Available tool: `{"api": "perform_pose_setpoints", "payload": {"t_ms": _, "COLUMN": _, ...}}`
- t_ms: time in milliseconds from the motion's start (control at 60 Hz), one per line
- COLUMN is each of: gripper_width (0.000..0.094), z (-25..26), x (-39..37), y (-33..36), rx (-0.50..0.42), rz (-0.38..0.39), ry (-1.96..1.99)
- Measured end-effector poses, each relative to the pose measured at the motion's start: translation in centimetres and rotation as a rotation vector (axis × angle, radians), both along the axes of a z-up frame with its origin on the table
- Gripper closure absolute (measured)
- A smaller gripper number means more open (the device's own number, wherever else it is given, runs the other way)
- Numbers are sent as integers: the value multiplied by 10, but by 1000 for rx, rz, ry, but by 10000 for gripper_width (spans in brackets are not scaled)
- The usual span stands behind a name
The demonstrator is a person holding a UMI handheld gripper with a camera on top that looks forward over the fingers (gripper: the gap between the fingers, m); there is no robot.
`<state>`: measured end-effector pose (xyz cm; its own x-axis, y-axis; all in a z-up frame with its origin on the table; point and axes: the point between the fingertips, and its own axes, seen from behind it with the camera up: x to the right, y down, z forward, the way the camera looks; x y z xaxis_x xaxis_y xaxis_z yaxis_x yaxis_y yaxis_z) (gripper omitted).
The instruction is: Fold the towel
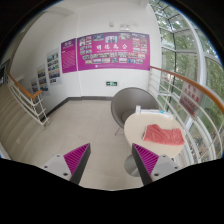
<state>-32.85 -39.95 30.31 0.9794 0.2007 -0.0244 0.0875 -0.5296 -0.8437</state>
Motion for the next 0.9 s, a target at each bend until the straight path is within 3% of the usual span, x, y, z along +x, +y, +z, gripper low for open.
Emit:
{"api": "perform_pose_setpoints", "payload": {"t_ms": 100, "gripper_width": 75, "z": -5, "x": 6, "y": 3, "rx": -19, "rz": -12, "ry": -1}}
{"api": "perform_pose_setpoints", "payload": {"t_ms": 400, "gripper_width": 73, "z": -90, "x": 71, "y": 60, "rx": -108, "rz": -102, "ry": -11}}
{"api": "perform_pose_setpoints", "payload": {"t_ms": 617, "gripper_width": 77, "z": -153, "x": 144, "y": 178, "rx": -104, "rz": -234, "ry": -32}}
{"api": "perform_pose_setpoints", "payload": {"t_ms": 900, "gripper_width": 77, "z": -247, "x": 208, "y": 345, "rx": -137, "rz": -319, "ry": -108}}
